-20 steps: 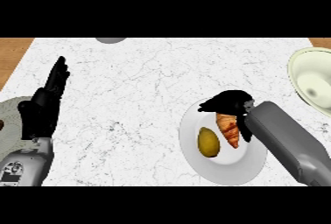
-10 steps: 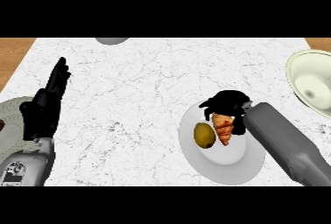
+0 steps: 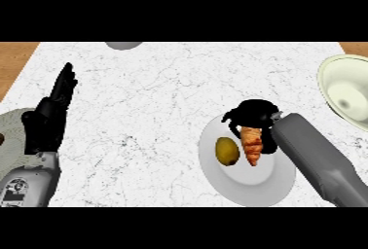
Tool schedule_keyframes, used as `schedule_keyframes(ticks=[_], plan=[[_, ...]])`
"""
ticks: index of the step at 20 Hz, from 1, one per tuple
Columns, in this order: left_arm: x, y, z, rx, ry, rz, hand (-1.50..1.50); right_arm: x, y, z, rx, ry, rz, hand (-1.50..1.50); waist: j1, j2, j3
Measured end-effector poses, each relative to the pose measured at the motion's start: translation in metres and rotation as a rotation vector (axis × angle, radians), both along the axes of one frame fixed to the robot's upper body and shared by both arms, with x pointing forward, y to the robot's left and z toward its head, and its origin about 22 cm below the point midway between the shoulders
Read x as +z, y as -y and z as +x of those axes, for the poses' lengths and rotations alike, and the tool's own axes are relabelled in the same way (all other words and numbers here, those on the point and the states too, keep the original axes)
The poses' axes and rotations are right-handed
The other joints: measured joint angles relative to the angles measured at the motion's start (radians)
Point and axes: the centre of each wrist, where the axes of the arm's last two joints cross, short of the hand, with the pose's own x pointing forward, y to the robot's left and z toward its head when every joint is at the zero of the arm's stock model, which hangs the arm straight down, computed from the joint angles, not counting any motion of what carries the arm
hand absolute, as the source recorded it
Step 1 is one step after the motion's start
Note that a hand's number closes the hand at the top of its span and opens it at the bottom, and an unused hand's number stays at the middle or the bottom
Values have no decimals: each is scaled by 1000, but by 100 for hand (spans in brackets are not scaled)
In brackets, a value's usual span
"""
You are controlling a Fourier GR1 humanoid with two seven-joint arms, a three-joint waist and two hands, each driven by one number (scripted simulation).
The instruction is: Pick the croissant from the plate and place it in the bowl
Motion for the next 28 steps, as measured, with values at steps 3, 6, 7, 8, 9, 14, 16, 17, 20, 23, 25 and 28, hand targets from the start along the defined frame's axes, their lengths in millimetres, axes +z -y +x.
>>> schedule_keyframes(ticks=[3, 6, 7, 8, 9, 14, 16, 17, 20, 23, 25, 28], plan=[[-1, -3, -2, 14, -3, 1, 0, 1, -13, 3, -171, 23, 77, 150, -6, 4, 3], [-2, -7, -2, 26, -8, -2, 0, -2, -18, 7, -450, 60, 179, 150, -23, 5, 5], [-2, -8, -3, 30, -9, 0, 0, -1, -20, 9, -545, 78, 218, 150, -27, 4, 6], [-3, -8, -4, 34, -10, 1, 0, 1, -24, 11, -636, 97, 257, 150, -30, 3, 6], [-3, -10, -4, 36, -14, 2, 0, 4, -31, 12, -721, 118, 300, 150, -30, 2, 6], [-4, -6, -5, 18, -13, -1, 0, 35, -58, 19, -1082, 273, 570, 150, -13, -2, 6], [-3, -5, -3, 12, -15, -3, 0, 55, -69, 21, -1185, 356, 660, 150, -5, -1, 6], [-3, -5, -2, 10, -14, 0, 0, 64, -74, 21, -1235, 397, 704, 150, -3, -1, 6], [0, -3, -1, 9, -14, 0, 0, 85, -88, 18, -1363, 519, 777, 150, -3, -1, 5], [-1, -4, -2, 14, -14, 0, 0, 100, -100, 14, -1467, 635, 782, 150, -9, 0, 4], [-1, -8, -2, 17, -15, -2, 0, 107, -99, 10, -1523, 693, 790, 150, -13, 2, 5], [-6, -7, -3, 18, -11, -3, 0, 119, -82, 7, -1591, 760, 811, 150, -14, 5, 5]])
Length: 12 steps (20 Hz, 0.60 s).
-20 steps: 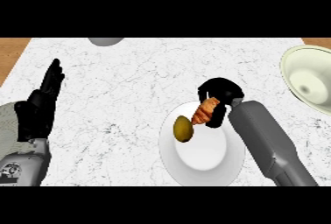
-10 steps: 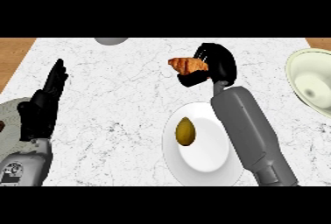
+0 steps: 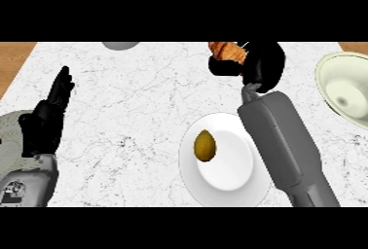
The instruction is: Pick the croissant from the plate and place it in the bowl
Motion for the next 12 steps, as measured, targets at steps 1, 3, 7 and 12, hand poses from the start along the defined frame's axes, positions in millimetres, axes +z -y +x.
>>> schedule_keyframes(ticks=[1, 3, 7, 12], plan=[[-1, 2, -1, 1, 4, 1, 0, 3, 11, 2, -26, 14, 5, 150, 2, 1, 0], [-1, 1, 0, -2, 4, 0, 0, 3, 29, -1, -69, 37, 11, 150, 1, 3, 1], [3, 2, 2, -8, 12, -1, 0, 4, 74, -4, -150, 93, 30, 150, 3, 5, 1], [-3, 6, 5, -4, 9, 3, 0, 3, 134, -6, -227, 172, 41, 150, 5, 7, 1]])
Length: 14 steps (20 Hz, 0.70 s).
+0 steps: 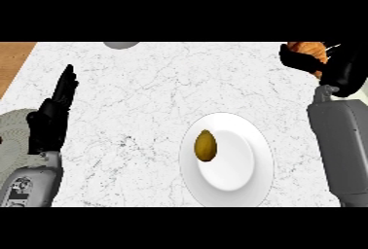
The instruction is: Pick the croissant from the plate and place it in the bowl
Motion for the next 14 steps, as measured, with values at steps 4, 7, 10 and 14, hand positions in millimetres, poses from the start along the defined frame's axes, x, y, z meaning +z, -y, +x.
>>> schedule_keyframes(ticks=[4, 7, 10, 14], plan=[[8, 5, 1, -9, 9, -2, 0, -9, 51, 0, -66, 19, -56, 150, 6, 2, 0], [10, 4, 1, -18, 8, -3, 0, -23, 89, 0, -124, -2, -115, 150, 13, 5, 1], [8, 3, -3, -19, 7, -2, 0, -29, 129, -6, -190, -48, -184, 150, 18, 6, 1], [8, 6, 2, -23, 10, -4, 0, -46, 168, -12, -255, -103, -260, 150, 24, 11, 1]])
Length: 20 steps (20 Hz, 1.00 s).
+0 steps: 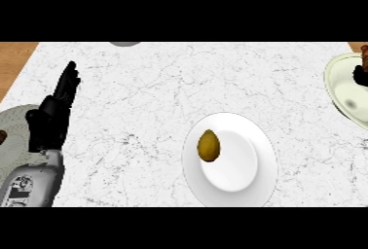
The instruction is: Pick the croissant from the plate and place it in the bowl
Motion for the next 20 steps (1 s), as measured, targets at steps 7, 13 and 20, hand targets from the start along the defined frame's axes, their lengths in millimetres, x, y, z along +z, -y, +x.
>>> schedule_keyframes(ticks=[7, 13, 20], plan=[[3, 4, 0, -20, 8, 1, 0, -18, 43, -10, -70, -17, 53, -150, 16, 6, 2], [5, 7, 0, -30, 14, -1, 0, -29, 59, -20, -2, 12, 208, -150, 27, 11, 5], [6, 8, -1, -23, 14, -4, 0, -31, 74, -31, 108, 161, 273, -150, 25, 11, 6]])
